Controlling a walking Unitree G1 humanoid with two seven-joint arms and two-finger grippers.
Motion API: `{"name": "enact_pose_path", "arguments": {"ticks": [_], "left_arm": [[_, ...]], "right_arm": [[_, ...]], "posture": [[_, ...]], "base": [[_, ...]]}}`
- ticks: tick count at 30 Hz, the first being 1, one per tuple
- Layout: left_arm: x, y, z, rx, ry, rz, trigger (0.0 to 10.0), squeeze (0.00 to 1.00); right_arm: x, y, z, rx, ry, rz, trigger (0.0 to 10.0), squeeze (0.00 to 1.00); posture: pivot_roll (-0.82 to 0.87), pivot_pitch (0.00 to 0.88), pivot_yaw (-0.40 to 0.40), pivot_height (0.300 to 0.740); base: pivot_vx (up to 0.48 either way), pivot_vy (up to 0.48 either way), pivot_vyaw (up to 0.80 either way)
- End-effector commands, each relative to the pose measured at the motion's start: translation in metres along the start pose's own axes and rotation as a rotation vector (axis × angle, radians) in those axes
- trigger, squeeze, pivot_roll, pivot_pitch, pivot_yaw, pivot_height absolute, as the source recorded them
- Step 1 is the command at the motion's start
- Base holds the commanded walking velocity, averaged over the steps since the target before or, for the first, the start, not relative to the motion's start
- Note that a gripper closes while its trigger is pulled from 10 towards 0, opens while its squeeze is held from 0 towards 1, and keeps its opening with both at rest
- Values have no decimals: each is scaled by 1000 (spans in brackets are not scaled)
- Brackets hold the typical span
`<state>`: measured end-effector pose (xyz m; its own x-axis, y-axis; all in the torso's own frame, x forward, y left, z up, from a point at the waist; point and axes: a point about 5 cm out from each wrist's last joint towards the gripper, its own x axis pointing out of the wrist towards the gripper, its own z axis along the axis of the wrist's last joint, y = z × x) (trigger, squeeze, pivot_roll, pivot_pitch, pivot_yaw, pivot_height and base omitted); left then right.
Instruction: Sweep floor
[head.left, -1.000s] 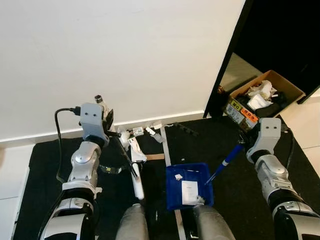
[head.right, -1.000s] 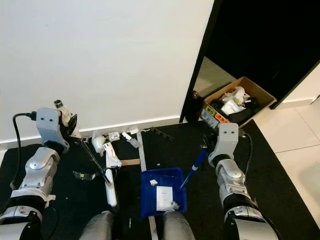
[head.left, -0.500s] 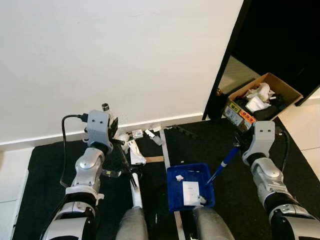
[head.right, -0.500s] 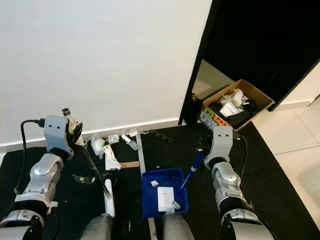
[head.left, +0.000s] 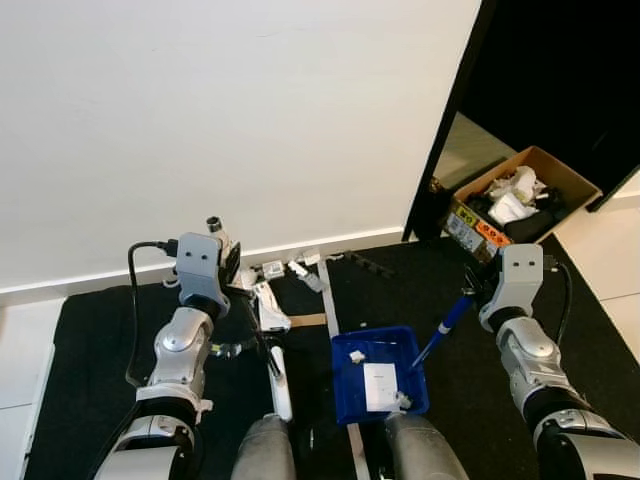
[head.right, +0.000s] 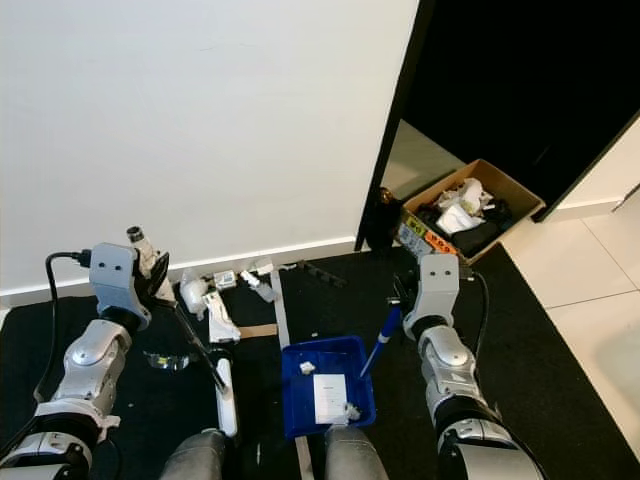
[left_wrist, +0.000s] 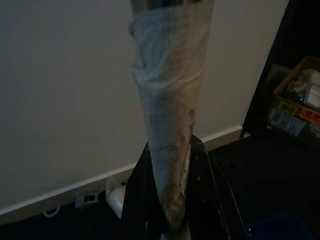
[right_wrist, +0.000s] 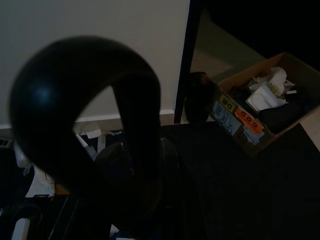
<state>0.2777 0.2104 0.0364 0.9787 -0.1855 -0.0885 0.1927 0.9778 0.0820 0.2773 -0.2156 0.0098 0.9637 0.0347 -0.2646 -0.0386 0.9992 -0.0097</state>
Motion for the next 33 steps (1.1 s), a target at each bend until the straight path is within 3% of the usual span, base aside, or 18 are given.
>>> {"name": "enact_pose_path", "arguments": {"ticks": [1,8,33], "left_arm": [[-3,-4,-4,-36,-1,6,10000,0],[-6,-4,-8,-43,8,8,10000,0],[-8,-2,-11,-59,9,34,10000,0]], "right_arm": [[-1,4,0,2,-19,11,10000,0],[0,8,-2,6,-17,22,10000,0],[-5,3,-8,50,-7,-20,10000,0]], "posture": [[44,0,-14,740],[46,0,-14,740],[44,0,-12,740]], "base": [[0,0,0],[0,0,0],[0,0,0]]}}
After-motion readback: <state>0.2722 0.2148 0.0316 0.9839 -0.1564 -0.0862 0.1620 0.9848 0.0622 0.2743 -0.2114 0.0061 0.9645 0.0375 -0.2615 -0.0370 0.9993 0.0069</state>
